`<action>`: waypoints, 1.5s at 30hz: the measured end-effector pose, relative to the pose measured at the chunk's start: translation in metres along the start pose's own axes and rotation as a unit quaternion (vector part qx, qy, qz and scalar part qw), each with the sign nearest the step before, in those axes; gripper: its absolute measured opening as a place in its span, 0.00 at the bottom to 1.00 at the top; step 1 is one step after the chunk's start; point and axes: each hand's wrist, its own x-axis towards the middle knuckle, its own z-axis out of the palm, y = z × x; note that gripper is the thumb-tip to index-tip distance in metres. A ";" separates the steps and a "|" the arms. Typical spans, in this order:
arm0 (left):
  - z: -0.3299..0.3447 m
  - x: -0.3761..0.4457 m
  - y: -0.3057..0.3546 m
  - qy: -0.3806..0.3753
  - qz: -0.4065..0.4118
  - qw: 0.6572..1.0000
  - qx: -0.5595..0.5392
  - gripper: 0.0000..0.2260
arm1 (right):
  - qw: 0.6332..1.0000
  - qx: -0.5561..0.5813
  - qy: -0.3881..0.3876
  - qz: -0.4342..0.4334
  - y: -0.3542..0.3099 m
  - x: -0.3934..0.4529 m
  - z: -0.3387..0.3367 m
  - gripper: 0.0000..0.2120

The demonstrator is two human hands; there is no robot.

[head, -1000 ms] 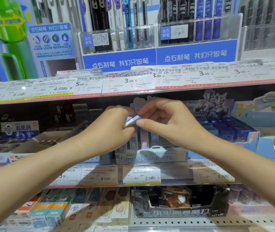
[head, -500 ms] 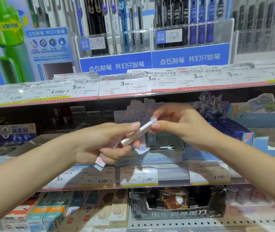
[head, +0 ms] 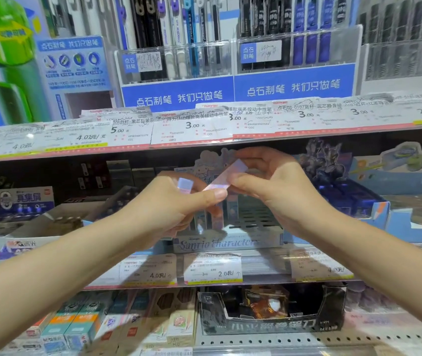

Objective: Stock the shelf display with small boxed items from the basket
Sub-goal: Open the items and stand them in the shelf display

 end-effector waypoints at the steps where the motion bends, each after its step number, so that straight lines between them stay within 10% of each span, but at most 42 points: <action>1: -0.002 0.001 0.000 0.007 0.026 0.999 0.025 0.17 | 1.000 0.000 0.009 0.003 -0.001 0.003 -0.003 0.12; 6: -0.015 0.006 -0.007 0.071 0.153 0.937 0.305 0.07 | 0.997 -0.078 0.015 -0.002 0.000 0.014 -0.021 0.13; 11: -0.025 0.010 -0.018 0.026 0.144 0.862 0.486 0.27 | 0.978 -0.208 -0.025 -0.026 0.003 0.019 -0.024 0.16; 45: -0.033 0.020 -0.026 -0.037 0.121 0.844 0.521 0.29 | 0.913 -0.387 -0.102 -0.075 0.029 0.020 -0.016 0.09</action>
